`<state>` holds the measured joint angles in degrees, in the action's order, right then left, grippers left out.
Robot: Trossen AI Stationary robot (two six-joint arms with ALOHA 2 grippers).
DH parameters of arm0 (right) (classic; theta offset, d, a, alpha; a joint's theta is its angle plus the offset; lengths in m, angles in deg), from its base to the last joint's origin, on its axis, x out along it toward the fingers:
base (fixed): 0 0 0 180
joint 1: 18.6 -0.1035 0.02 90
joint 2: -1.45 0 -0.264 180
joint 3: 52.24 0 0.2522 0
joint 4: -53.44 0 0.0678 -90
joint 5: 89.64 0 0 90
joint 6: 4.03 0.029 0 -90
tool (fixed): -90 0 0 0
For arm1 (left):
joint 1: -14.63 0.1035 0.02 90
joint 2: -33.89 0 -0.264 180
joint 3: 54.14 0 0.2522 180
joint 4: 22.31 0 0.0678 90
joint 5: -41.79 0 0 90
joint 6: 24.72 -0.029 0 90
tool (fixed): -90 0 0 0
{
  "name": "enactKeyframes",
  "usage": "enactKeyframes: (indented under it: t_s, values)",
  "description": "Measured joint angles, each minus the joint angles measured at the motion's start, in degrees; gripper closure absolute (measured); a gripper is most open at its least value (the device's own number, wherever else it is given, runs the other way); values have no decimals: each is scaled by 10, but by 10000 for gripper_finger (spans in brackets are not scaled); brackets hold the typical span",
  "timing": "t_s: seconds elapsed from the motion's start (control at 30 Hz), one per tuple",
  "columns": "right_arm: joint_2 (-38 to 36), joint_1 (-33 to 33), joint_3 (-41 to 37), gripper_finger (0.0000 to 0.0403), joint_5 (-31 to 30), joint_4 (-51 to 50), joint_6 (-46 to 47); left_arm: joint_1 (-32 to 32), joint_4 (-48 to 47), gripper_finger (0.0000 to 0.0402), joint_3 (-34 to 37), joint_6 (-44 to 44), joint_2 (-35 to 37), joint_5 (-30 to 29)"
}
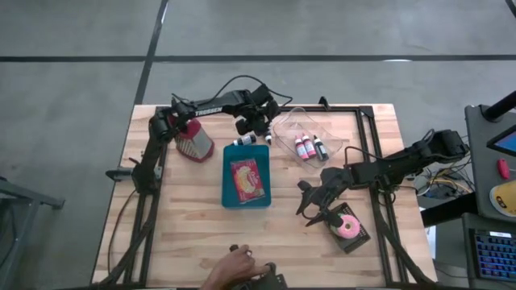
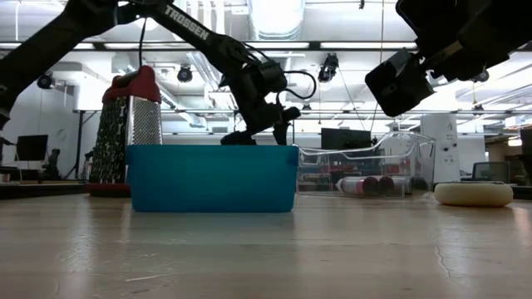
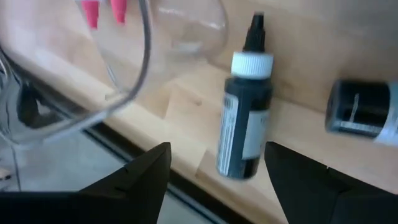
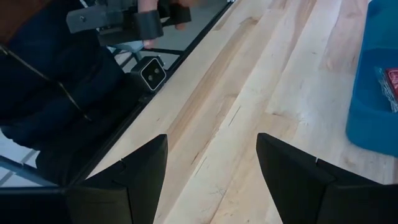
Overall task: Pick & Place Food Item
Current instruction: Put the top black food coloring bottle into the transparent bin
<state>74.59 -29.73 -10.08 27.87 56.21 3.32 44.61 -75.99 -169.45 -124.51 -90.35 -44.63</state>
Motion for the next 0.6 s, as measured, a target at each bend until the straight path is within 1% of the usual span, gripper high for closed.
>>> enactKeyframes:
  t_s: [0.13, 0.23, 0.4, 0.5, 0.6]
  values:
    - [0, 0, 0, 161, 0, 0, 0, 0, 1, 138, 8, 10, 0, 24]
    - [0, 0, 2, 161, 0, 0, -2, 0, 4, 138, 10, 20, -7, 26]
    - [0, 0, 14, 161, 0, 0, -3, 2, 4, 141, 10, 41, -30, 17]
    - [0, 0, 21, 161, 0, 0, -7, 4, 4, 141, 11, 42, -47, -2]
    - [0, 0, 24, 161, 0, 0, -11, 7, 7, 142, 11, 39, -56, -6]
